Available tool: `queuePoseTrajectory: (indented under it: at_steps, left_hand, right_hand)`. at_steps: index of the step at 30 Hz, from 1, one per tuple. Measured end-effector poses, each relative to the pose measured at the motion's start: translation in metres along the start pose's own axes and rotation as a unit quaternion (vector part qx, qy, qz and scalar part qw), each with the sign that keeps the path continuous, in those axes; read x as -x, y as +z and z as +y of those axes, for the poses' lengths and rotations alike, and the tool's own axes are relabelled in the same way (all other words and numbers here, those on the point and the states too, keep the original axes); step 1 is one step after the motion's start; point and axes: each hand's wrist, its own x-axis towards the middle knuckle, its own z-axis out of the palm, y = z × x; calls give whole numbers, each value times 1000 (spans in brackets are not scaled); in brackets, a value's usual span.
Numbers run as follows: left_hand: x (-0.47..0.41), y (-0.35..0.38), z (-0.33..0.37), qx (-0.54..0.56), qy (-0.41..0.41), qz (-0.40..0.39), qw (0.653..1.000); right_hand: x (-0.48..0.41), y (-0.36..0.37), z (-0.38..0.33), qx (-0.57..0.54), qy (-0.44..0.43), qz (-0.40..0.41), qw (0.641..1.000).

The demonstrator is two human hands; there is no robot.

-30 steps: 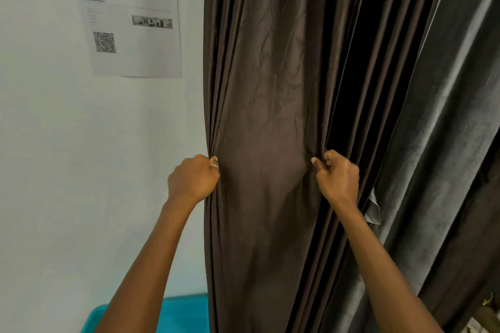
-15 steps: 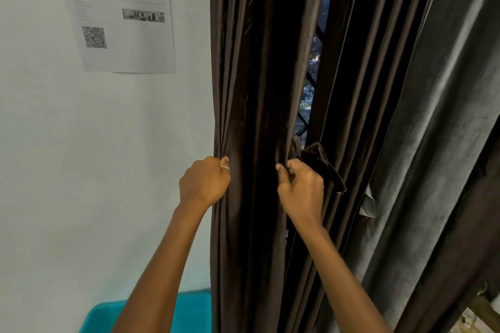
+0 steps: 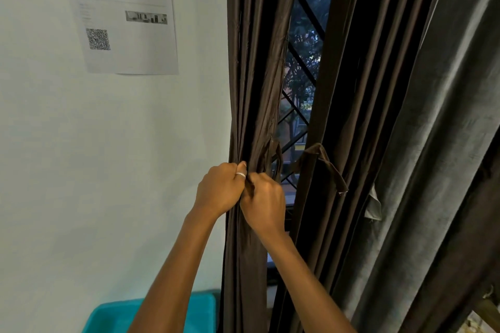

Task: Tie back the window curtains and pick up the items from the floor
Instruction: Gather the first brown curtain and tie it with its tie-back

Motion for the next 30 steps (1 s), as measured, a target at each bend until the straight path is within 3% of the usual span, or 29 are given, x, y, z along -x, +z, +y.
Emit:
queuePoseTrajectory:
  at_steps: [6,12,17,19,24,30]
  left_hand:
    - [2,-3,14,41,-47,-13,998]
    - [-1,1,31,-66,-38,20,997]
    - [0,4,29,-78,-32,25,996]
    - [2,2,27,-75,-24,22,997]
    - [7,4,28,-75,-3,13,997]
    - [17,11,37,-73,9,1,997]
  right_hand:
    - [3,3,-2,4,-3,17,1000]
    - [4,4,1,15,-3,35,999]
    - [1,-9,11,-23,-8,-30,999]
    - [-2,-19,13,-83,18,-77,993]
    - [-14,-50,-4,-271,160,-69,947]
    - [-46,-58,-23,-175,169,-124,962]
